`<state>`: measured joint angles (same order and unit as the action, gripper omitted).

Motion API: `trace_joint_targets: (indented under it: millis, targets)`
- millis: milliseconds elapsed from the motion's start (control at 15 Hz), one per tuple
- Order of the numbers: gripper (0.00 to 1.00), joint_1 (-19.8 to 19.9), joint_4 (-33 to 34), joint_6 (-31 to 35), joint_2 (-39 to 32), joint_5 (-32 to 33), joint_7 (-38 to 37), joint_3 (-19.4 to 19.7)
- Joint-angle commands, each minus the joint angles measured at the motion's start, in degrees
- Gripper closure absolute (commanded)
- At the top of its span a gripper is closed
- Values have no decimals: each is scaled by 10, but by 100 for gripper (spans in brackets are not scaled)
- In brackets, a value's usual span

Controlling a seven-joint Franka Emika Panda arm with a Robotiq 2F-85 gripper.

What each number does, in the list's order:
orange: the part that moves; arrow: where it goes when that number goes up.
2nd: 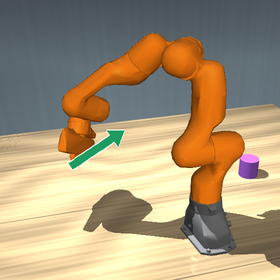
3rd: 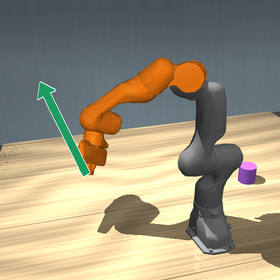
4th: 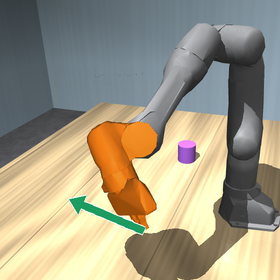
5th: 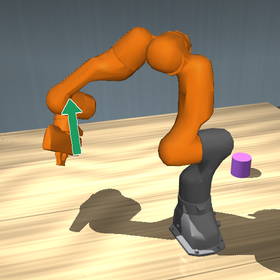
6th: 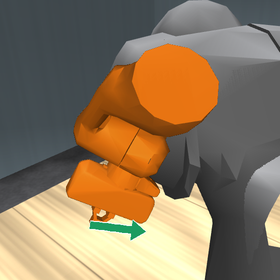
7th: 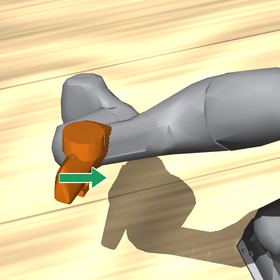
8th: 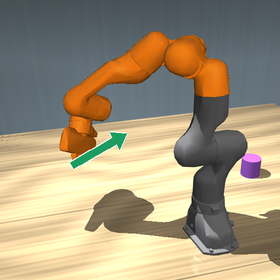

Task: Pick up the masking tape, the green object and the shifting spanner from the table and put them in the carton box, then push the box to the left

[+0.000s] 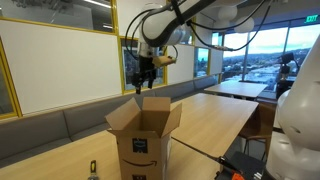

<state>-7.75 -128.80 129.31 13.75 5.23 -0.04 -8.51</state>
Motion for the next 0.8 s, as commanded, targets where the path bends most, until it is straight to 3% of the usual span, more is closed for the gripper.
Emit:
trace_joint_targets:
  millis: [0, 333, 733]
  targets:
    - [0, -35, 60, 44, -75, -24, -8, -34]
    - [0, -76, 120, 80, -166, -64, 18, -71]
    - [0, -92, 145, 124, -265, -200, 124, -116]
